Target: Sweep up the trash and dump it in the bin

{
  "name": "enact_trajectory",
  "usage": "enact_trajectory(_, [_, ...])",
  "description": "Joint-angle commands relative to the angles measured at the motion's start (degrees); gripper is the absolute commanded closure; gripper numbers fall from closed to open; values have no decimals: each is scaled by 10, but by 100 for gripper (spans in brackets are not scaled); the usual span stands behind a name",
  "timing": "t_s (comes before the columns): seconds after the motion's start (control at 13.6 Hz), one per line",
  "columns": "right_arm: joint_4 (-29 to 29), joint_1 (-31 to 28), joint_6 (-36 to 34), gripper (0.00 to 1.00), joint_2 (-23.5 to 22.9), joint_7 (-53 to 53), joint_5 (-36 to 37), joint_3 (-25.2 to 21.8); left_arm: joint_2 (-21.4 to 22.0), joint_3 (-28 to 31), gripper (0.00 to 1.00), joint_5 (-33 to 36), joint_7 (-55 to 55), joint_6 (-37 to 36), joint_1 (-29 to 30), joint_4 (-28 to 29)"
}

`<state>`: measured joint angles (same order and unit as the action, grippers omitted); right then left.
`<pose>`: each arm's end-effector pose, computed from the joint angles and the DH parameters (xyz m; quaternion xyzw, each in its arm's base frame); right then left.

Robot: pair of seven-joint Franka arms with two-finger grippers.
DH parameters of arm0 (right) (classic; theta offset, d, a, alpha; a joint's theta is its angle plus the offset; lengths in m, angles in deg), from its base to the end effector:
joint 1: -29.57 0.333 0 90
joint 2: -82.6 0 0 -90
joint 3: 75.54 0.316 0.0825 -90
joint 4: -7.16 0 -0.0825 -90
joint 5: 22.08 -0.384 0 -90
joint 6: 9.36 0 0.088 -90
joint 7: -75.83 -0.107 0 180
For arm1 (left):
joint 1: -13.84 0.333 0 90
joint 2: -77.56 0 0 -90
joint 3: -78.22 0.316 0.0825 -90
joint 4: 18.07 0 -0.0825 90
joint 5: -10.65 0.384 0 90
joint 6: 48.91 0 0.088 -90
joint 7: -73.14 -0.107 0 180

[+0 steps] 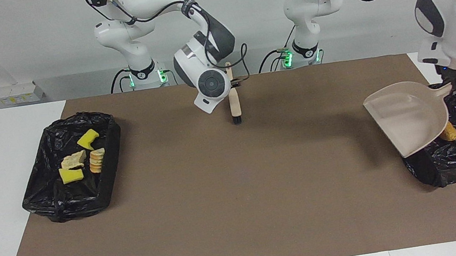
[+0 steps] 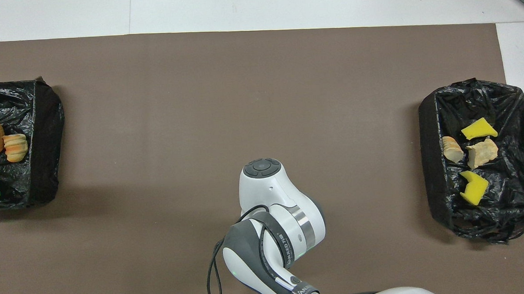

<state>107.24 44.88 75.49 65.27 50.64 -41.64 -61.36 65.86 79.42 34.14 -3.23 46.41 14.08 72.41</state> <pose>0.4832 0.3062 0.3825 -0.9406 -0.0081 0.3348 0.0552 0.6128 0.0536 0.5167 -0.7565 0.6189 0.1732 0.1214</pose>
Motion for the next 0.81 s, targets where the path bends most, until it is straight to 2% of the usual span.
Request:
enact_trajectory(0.0, [-2, -64, -11, 0, 10, 69, 54, 7, 21, -50, 100, -56, 130, -6, 0, 46])
enact_trajectory(0.29, [-10, -156, -2, 0, 20, 178, 118, 5, 9, -172, 100, -85, 421, 39, -1, 100])
enact_trajectory(0.52, [-44, -200, -2, 0, 20, 211, 159, 5, -12, -242, 100, -146, 613, 64, -1, 97])
enact_trajectory(0.74, [-82, -222, -1, 0, 20, 227, 199, 3, -54, -297, 100, -158, 791, 120, -9, 85])
